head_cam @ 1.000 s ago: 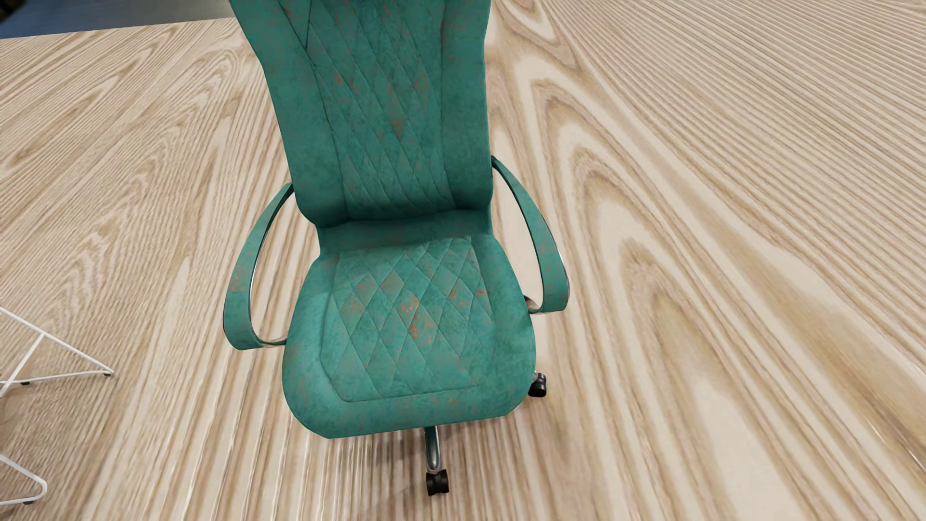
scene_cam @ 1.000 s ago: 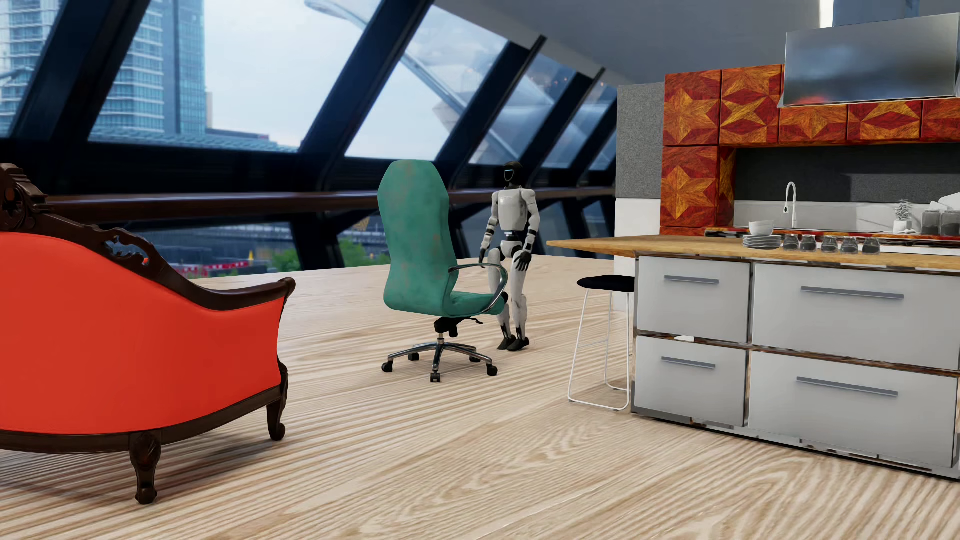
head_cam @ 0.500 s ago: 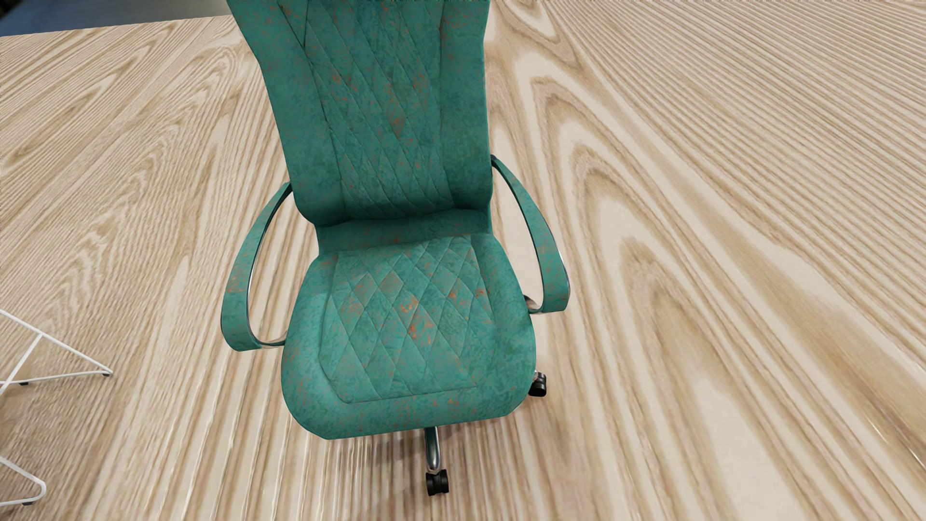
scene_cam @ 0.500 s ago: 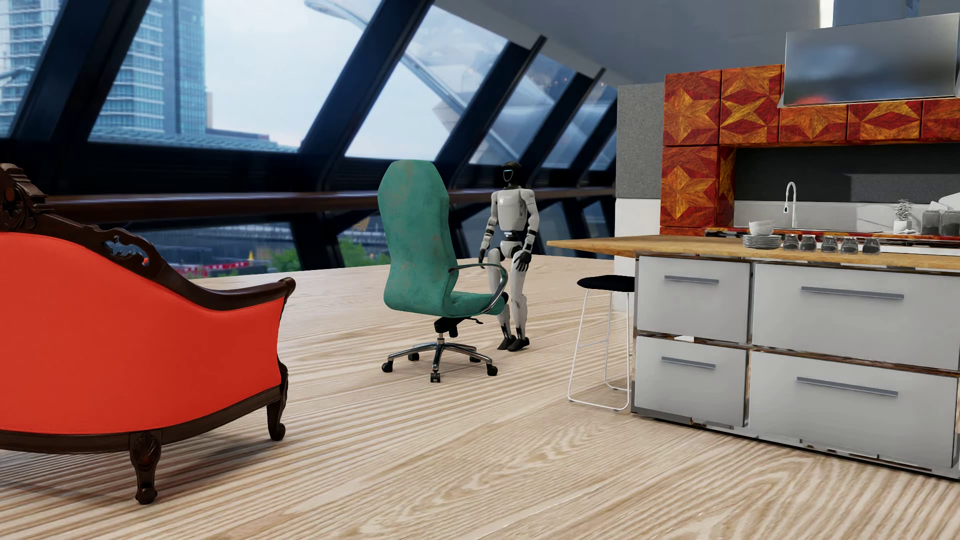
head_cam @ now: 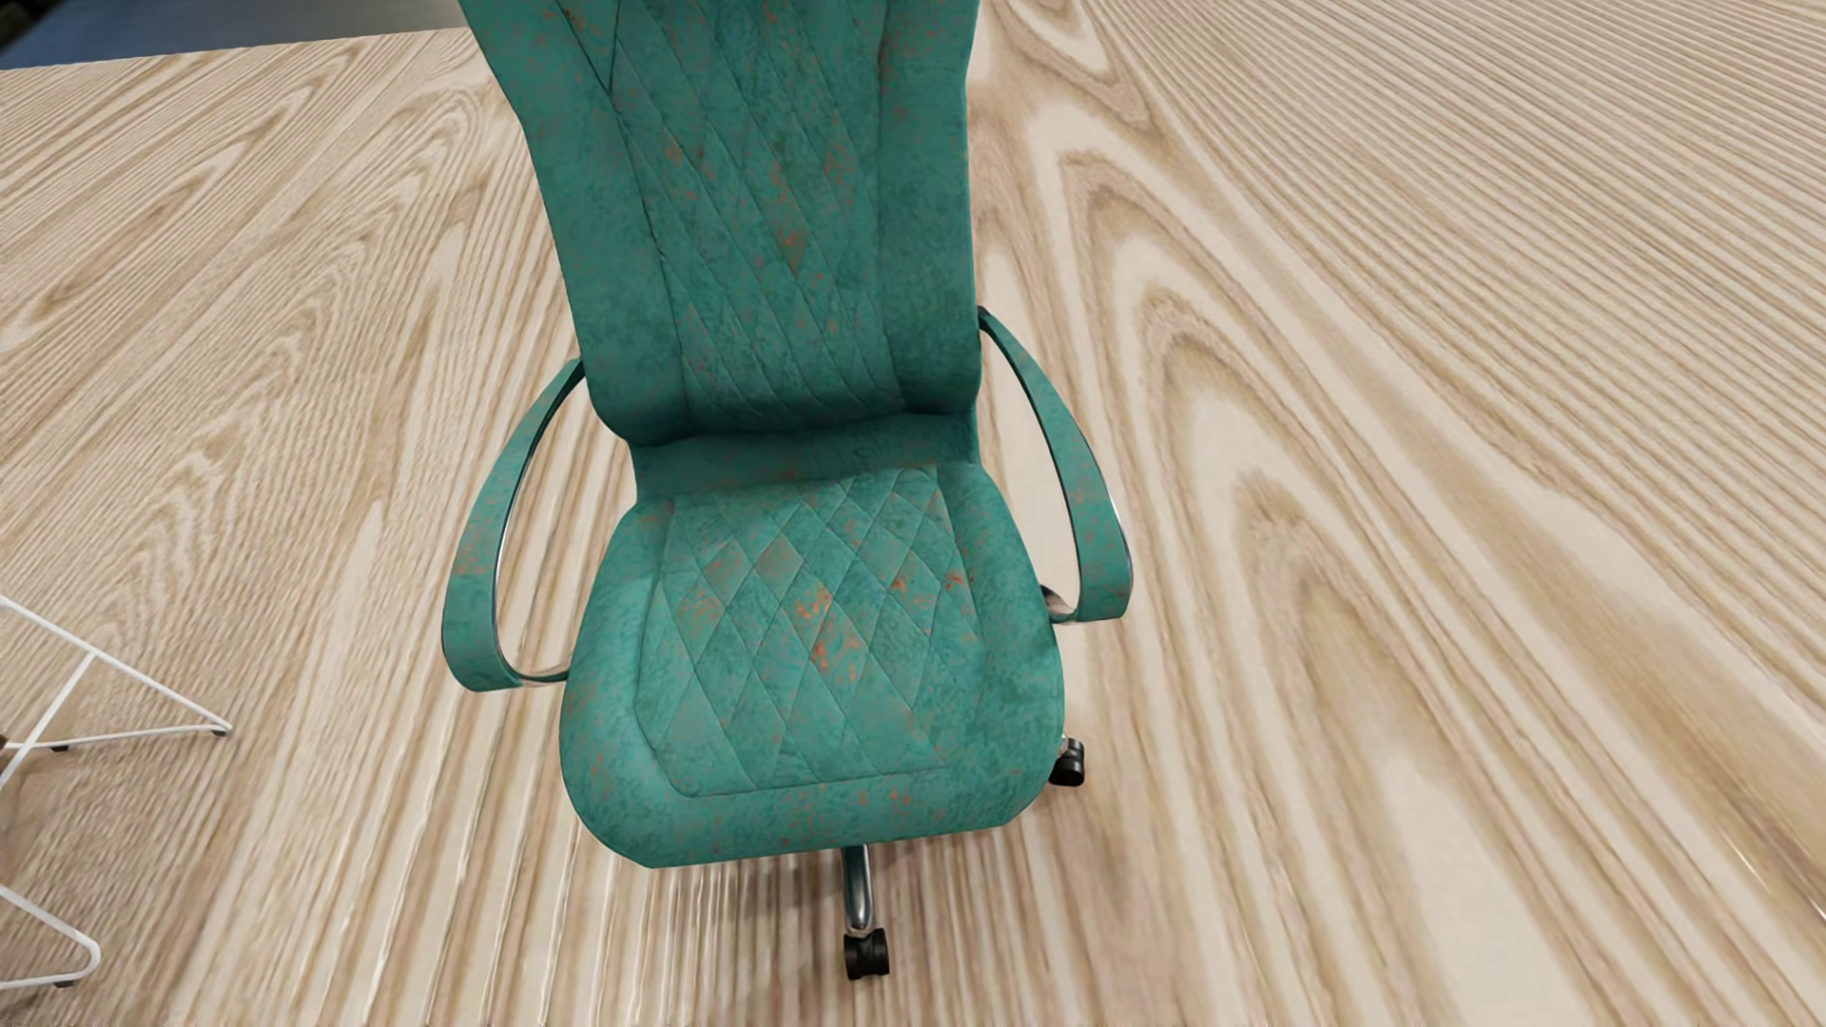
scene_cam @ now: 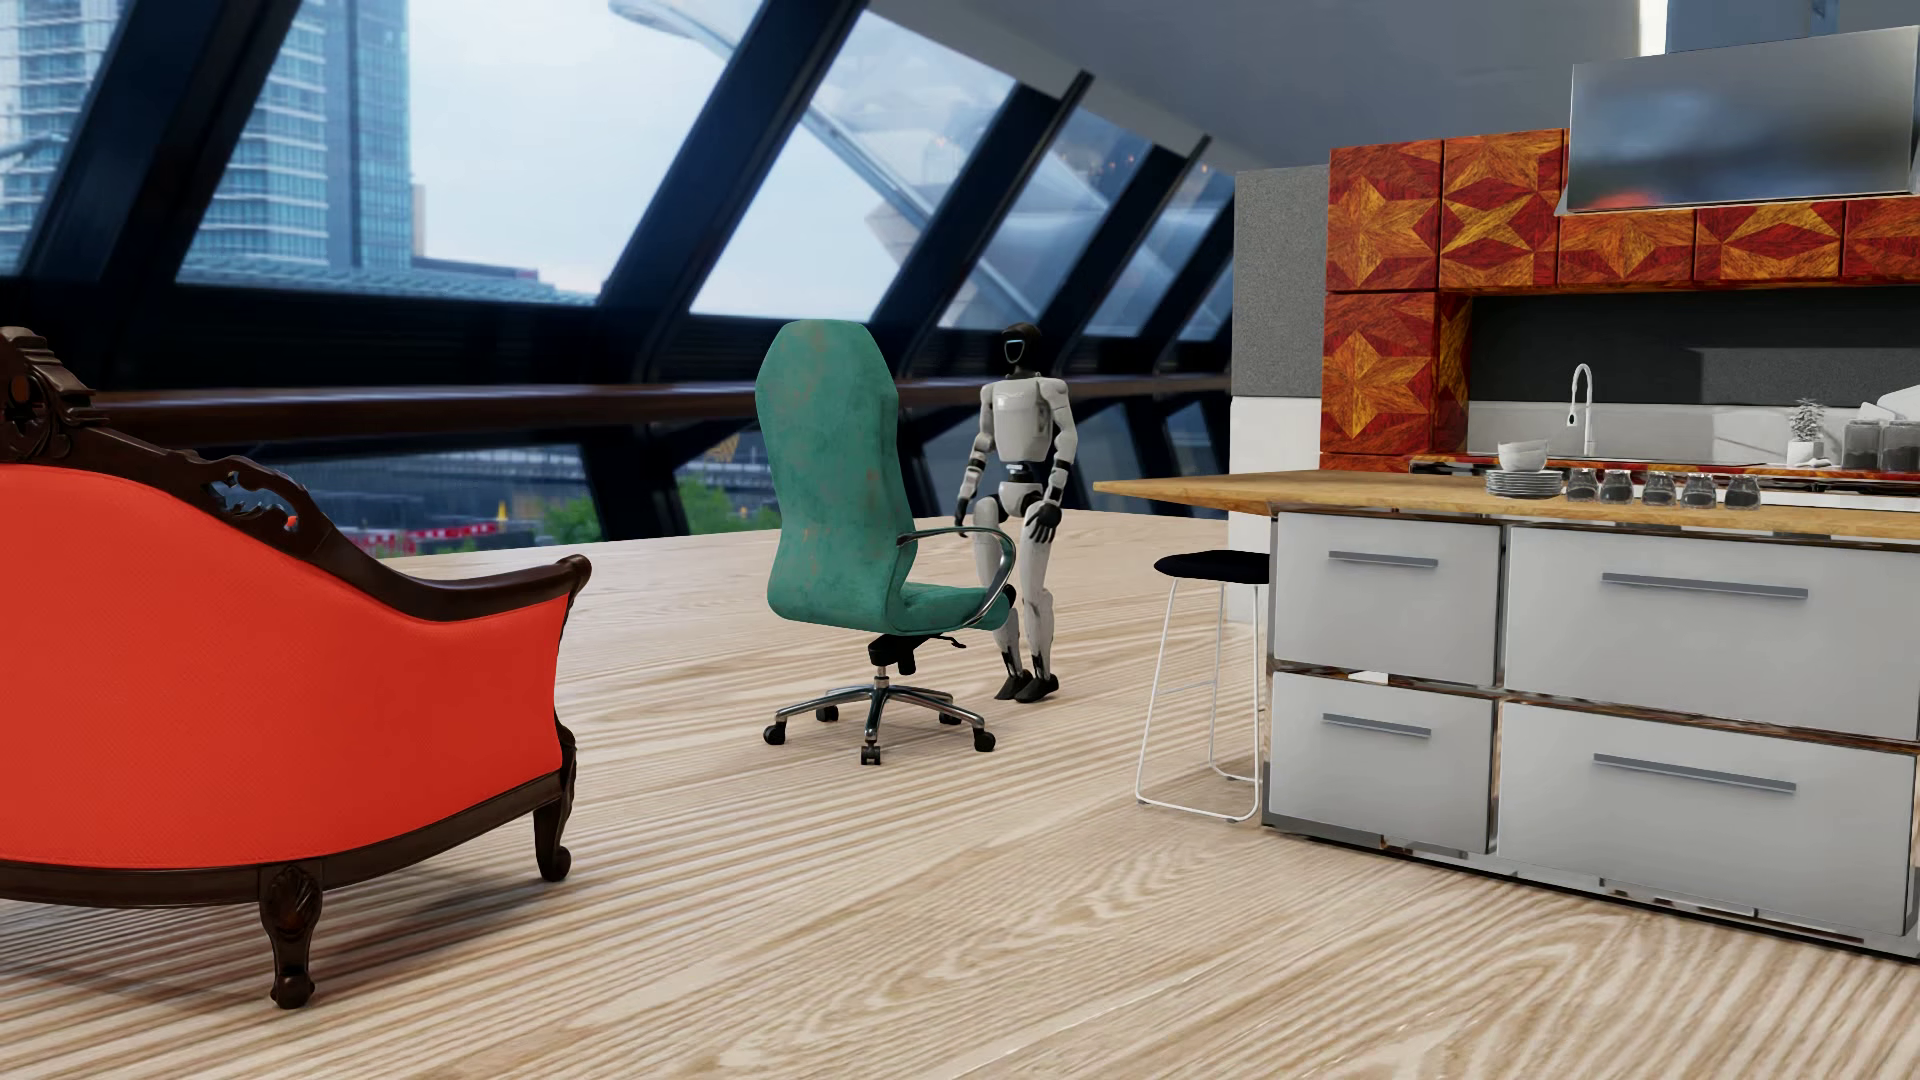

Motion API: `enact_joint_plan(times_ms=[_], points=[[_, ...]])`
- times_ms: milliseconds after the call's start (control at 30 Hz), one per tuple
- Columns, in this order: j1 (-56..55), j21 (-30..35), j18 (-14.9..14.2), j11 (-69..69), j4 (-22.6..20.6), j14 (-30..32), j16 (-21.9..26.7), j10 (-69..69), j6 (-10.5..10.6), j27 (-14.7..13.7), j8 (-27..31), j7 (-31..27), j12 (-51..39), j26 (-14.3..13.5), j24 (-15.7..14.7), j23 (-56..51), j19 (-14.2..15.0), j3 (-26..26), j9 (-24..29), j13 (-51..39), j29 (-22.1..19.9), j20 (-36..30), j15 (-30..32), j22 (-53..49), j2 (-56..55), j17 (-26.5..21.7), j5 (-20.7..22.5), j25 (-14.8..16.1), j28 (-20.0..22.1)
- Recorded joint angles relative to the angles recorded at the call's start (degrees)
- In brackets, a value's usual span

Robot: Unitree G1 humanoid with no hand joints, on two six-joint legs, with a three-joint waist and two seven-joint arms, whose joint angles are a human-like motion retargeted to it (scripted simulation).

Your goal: Stand still

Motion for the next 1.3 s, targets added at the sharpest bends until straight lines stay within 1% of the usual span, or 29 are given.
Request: enact_joint_plan(times_ms=[333,433,500,533,567,667,700,733,900,1200,1300], points=[[0.1,0.9,0.0,0.0,0.0,0.0,0.3,0.0,0.0,0.0,0.0,0.0,-0.2,0.0,0.0,-0.3,0.0,0.2,0.2,-0.3,0.0,-0.7,-0.2,-0.3,0.1,-0.2,0.1,0.0,0.0],[-0.1,1.0,0.0,0.0,0.0,0.0,0.3,0.1,0.0,0.0,0.0,0.0,-0.4,0.0,0.0,-0.2,0.0,0.1,0.1,-0.4,0.0,-1.9,-0.3,0.0,0.0,-0.3,0.2,0.0,0.0],[-0.3,1.6,0.0,0.2,0.2,0.0,0.1,0.1,0.3,0.0,0.0,0.0,-0.4,0.0,0.0,-0.1,0.0,0.0,0.1,-0.5,0.0,-1.0,0.2,0.2,-0.4,-0.3,0.3,0.0,0.0],[0.0,1.3,0.0,0.0,0.1,0.0,0.4,-0.1,0.1,0.0,0.0,0.0,-0.4,0.0,0.0,-0.2,0.0,-0.1,0.2,-0.5,0.0,-2.3,0.1,-0.3,-0.1,-0.4,0.1,0.0,0.0],[-0.2,1.3,0.0,0.2,0.1,0.0,0.3,0.1,0.1,0.0,0.0,0.0,-0.4,0.0,0.0,-0.2,0.0,0.0,0.3,-0.4,0.0,-1.4,0.2,-0.2,-0.2,-0.3,0.2,0.0,0.0],[-0.2,1.3,0.0,0.2,0.1,0.1,0.3,-0.1,0.1,0.0,0.0,0.0,-0.3,0.0,0.0,0.0,0.0,0.1,0.2,-0.5,0.0,-1.6,0.2,0.0,-0.4,-0.3,0.2,0.0,0.0],[-0.1,1.5,0.0,-0.1,0.0,0.2,0.5,-0.2,0.1,0.0,0.0,0.0,-0.4,0.0,0.0,0.0,0.0,-0.1,0.4,-0.6,0.0,-2.8,0.3,-0.3,-0.2,-0.3,0.1,0.0,0.0],[-0.1,1.4,0.0,0.1,0.0,0.2,0.3,-0.3,0.1,0.0,0.0,0.0,-0.3,0.0,0.0,-0.1,0.0,0.0,0.3,-0.4,0.0,-1.6,0.1,-0.1,-0.3,-0.3,0.1,0.0,0.0],[-0.1,0.7,0.0,0.0,0.0,0.2,0.0,-0.3,0.1,0.0,0.0,0.0,-0.1,0.0,0.0,-0.1,0.0,-0.1,0.2,-0.3,0.0,-0.4,-0.2,0.0,-0.2,-0.1,0.1,0.0,0.0],[-0.3,0.3,0.0,-0.2,-0.1,0.2,0.1,0.1,0.0,0.0,0.0,0.0,-0.1,0.0,0.0,0.1,0.0,-0.1,0.3,-0.2,0.0,-0.7,0.1,-0.1,-0.1,0.1,-0.1,0.0,0.0],[-0.3,-0.3,0.0,-0.1,0.1,0.1,-0.1,0.1,0.1,0.0,0.0,0.0,-0.2,0.0,0.0,-0.1,0.0,0.1,0.1,0.1,0.0,0.3,0.1,0.6,-0.2,0.1,0.1,0.0,0.0]])
